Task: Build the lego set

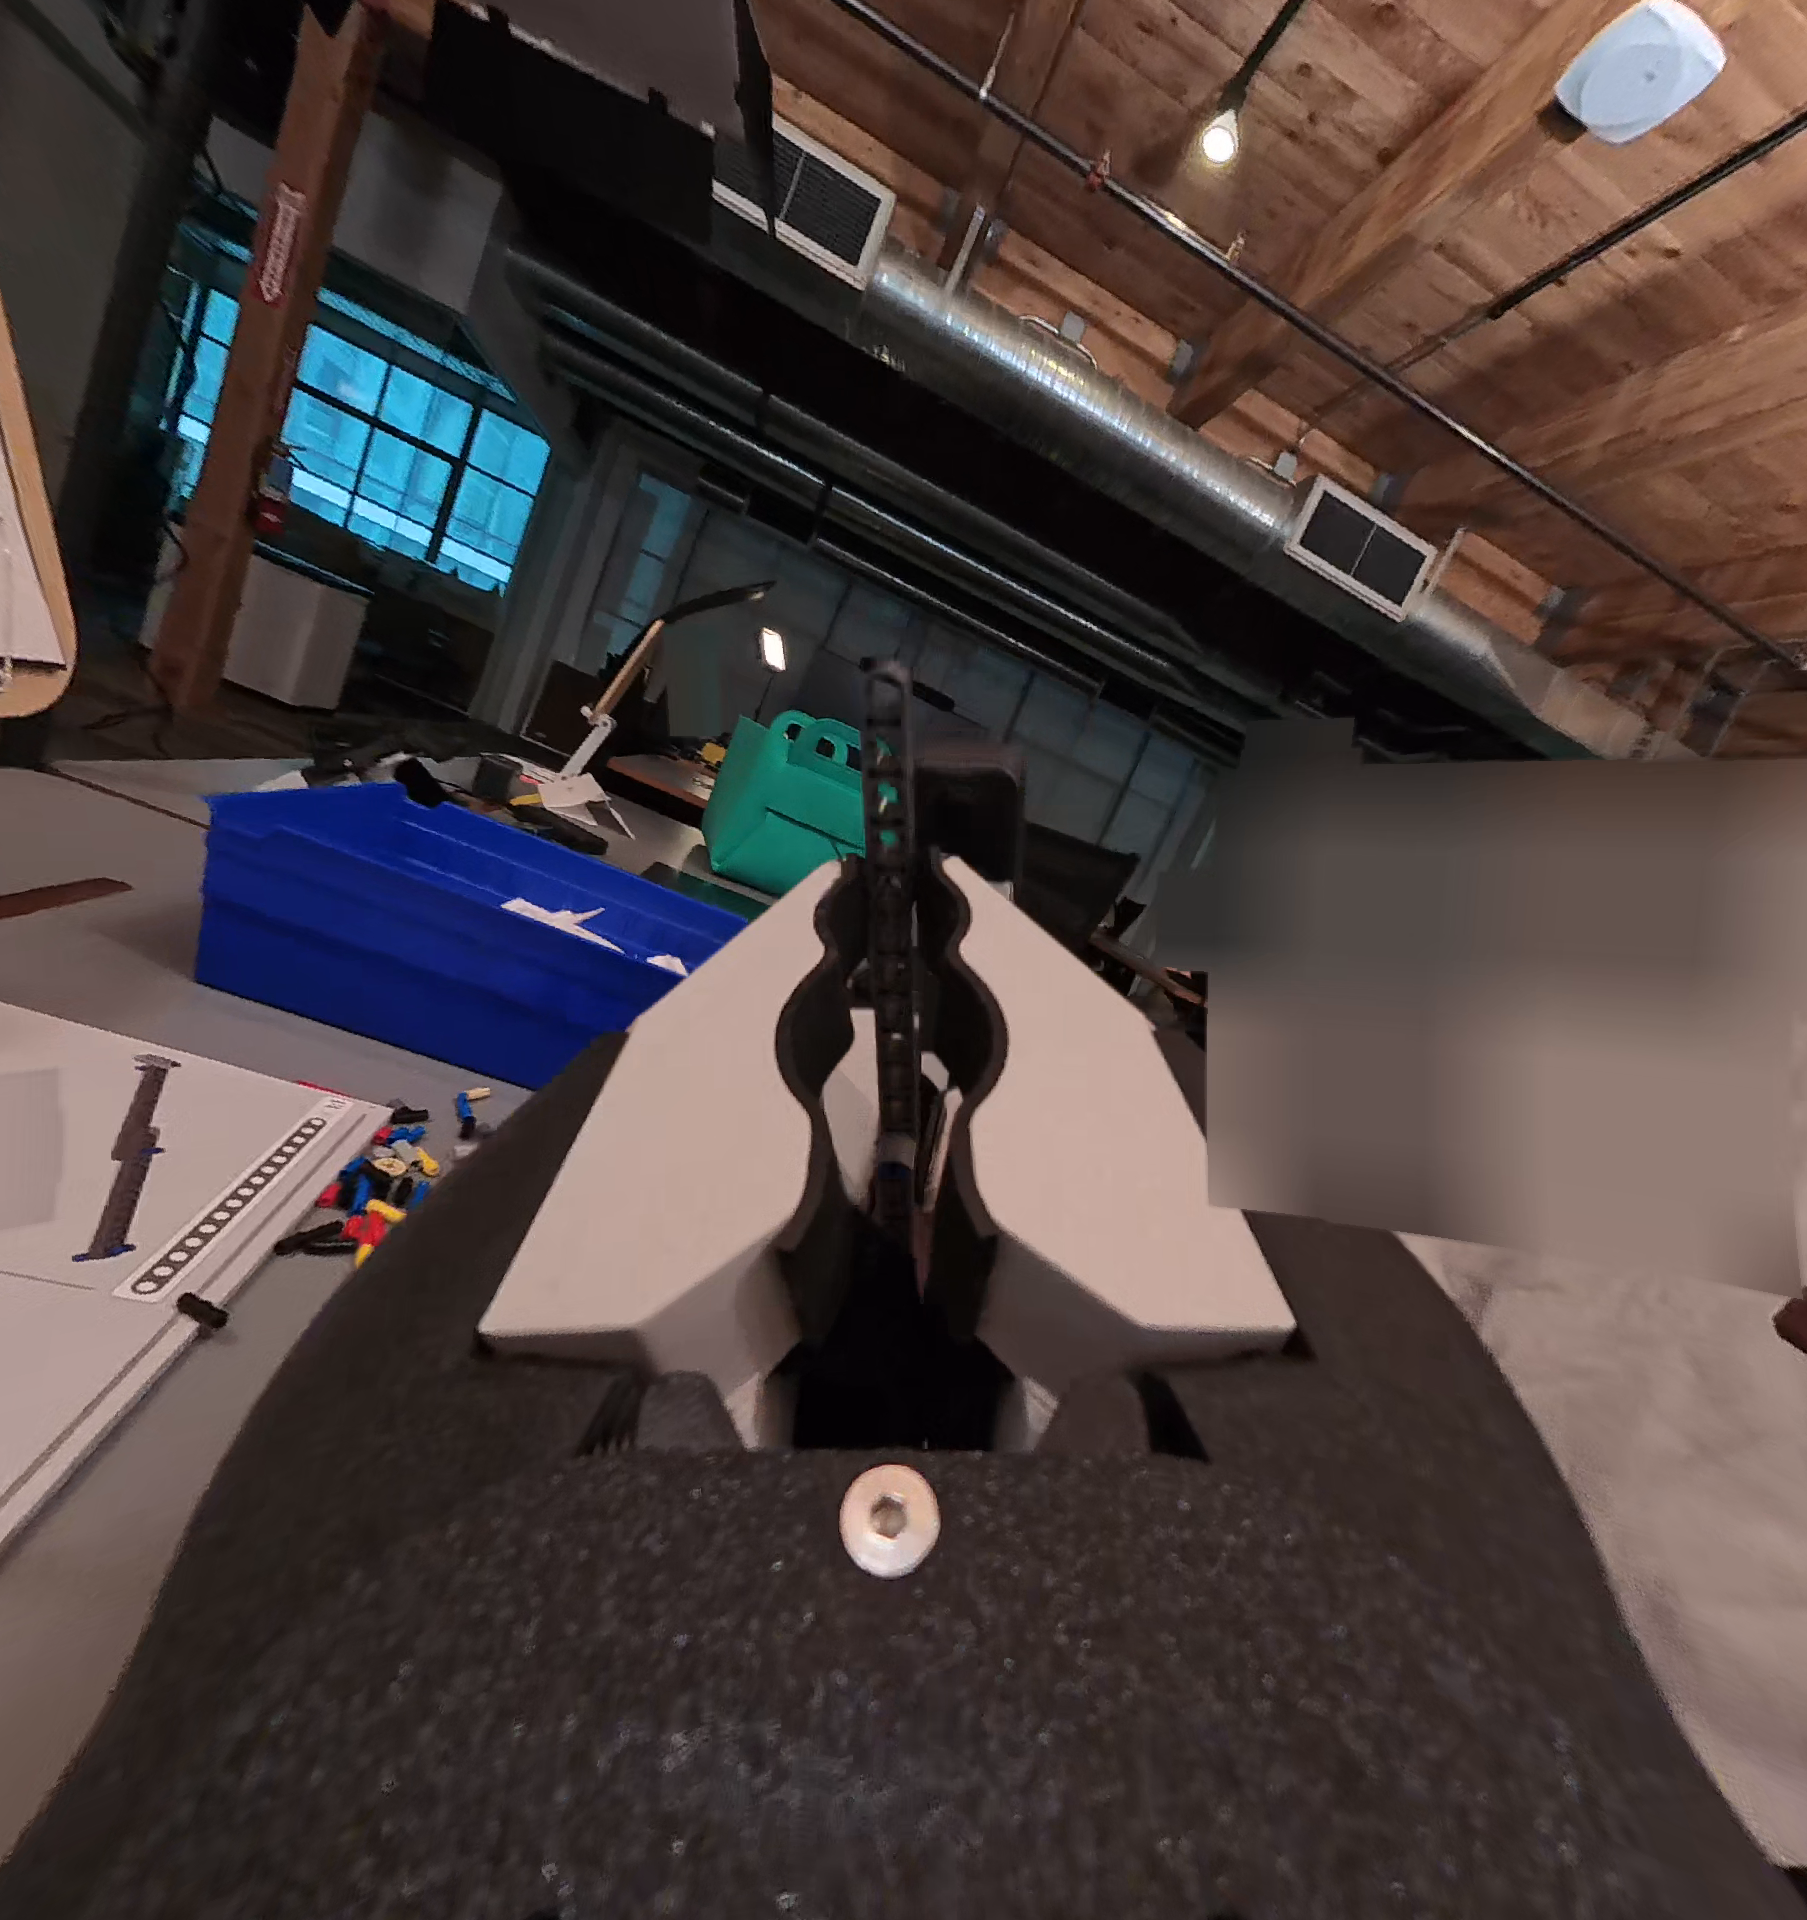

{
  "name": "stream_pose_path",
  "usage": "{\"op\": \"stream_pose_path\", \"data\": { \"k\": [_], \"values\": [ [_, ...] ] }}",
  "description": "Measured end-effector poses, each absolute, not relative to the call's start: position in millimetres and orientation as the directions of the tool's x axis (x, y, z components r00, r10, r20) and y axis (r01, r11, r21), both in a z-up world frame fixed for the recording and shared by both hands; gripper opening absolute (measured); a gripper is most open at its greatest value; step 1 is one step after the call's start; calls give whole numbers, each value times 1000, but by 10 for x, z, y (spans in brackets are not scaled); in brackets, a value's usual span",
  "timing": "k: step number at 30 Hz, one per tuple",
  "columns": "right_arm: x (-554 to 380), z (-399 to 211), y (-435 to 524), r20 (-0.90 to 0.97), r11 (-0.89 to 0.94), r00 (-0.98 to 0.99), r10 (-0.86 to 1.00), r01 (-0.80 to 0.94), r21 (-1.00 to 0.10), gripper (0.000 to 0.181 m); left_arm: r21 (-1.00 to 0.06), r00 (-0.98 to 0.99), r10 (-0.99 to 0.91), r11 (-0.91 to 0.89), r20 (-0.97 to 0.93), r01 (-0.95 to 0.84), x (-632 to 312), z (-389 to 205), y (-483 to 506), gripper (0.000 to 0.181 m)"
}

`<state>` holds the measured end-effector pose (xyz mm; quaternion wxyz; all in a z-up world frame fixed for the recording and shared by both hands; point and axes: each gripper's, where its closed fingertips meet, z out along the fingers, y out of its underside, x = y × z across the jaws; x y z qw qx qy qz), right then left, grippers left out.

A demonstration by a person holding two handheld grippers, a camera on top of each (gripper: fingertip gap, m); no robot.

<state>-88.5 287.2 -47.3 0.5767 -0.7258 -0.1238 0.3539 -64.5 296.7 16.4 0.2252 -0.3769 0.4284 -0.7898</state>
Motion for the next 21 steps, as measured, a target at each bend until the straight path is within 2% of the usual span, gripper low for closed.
{"op": "stream_pose_path", "data": {
  "k": [4, 13, 17, 21],
  "values": [
    [-892, -519, 2845, -393, -305, 725, 566, -259, -917, 7, -814, -610, -668, -578, 427, 62, -682, 223, 3083, 6],
    [-861, -512, 2828, -382, -302, 747, 544, -250, -920, 7, -854, -579, -712, -518, 397, 52, -667, 191, 3045, 8],
    [-596, -572, 2940, -224, -259, 915, 335, -139, -956, 7, -900, -432, -828, -429, 358, 75, -560, 124, 3123, 16],
    [-521, -594, 2979, -30, -240, 983, 183, 15, -971, 7, -932, -247, -920, -341, 303, 127, -494, 129, 3178, 18]
  ]
}}
